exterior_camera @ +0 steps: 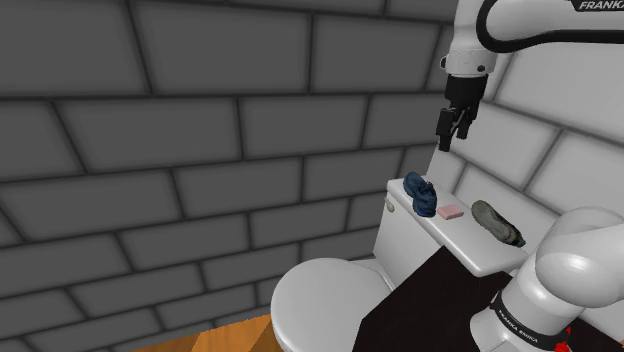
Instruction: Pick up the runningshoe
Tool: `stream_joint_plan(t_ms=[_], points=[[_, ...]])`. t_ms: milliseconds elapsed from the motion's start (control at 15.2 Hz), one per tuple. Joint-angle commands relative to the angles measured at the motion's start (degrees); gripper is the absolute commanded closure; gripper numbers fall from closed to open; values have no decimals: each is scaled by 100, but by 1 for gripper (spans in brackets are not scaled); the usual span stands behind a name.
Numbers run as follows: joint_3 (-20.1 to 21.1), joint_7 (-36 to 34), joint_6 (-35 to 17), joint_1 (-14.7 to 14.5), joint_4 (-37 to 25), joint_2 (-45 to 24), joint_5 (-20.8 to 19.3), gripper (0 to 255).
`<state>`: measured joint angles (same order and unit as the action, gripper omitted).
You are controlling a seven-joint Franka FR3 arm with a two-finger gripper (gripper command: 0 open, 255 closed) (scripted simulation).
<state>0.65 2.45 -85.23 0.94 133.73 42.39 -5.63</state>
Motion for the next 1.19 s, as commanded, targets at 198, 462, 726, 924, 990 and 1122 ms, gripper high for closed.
stream_joint_plan(t_ms=[198, 462, 726, 924, 990, 1122], points=[[-373, 370, -469, 96, 310, -64, -180, 0], [-881, 860, -1122, 228, 613, -293, -399, 0], [-1399, 1357, -1800, 340, 782, -689, -563, 0], [-1789, 1749, -2317, 398, 817, -1094, -624, 0], [-1920, 1885, -2488, 409, 811, -1248, -627, 0], [-2182, 2169, -2828, 419, 773, -1585, -603, 0]])
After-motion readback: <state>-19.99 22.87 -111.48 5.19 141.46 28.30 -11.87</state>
